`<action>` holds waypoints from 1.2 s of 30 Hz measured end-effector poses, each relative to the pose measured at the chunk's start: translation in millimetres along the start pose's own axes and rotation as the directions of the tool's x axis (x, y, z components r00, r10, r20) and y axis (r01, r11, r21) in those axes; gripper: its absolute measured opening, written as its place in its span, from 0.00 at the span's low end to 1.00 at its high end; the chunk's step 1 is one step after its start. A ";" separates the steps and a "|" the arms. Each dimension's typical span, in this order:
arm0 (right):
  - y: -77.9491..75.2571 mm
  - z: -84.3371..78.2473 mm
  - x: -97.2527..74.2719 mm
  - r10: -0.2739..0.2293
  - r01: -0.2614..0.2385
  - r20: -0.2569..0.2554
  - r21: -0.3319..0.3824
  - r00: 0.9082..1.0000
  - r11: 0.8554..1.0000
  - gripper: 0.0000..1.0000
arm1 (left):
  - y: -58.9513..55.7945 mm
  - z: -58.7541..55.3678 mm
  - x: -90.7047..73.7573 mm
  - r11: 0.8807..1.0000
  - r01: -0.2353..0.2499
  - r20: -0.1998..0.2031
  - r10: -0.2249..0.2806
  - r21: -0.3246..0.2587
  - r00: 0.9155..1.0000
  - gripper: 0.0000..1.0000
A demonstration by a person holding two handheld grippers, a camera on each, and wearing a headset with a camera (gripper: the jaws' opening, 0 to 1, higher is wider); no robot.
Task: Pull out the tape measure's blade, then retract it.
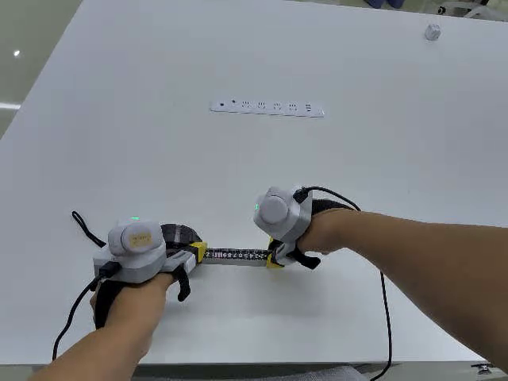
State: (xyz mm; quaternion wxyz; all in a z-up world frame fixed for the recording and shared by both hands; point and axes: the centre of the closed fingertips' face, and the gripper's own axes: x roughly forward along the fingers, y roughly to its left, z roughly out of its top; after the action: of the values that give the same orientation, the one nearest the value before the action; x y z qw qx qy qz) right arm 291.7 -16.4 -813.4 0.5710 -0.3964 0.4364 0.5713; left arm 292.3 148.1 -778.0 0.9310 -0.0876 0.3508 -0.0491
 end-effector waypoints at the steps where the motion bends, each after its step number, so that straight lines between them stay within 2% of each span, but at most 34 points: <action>1: 0.1 0.2 0.1 0.000 0.000 0.000 0.000 1.000 1.000 0.15 | -0.1 0.0 -0.1 1.000 0.000 0.000 0.000 0.000 1.000 0.59; 36: 1.9 11.3 3.1 0.004 -0.004 0.014 -0.006 1.000 1.000 0.15 | -1.4 -0.4 -0.5 1.000 0.004 0.000 -0.004 -0.004 1.000 0.59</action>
State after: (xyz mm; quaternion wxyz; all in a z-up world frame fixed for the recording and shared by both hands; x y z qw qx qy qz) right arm 290.2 -4.5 -812.9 0.5716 -0.3931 0.4318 0.5765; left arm 291.7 146.8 -777.7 0.9308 -0.0903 0.3507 -0.0504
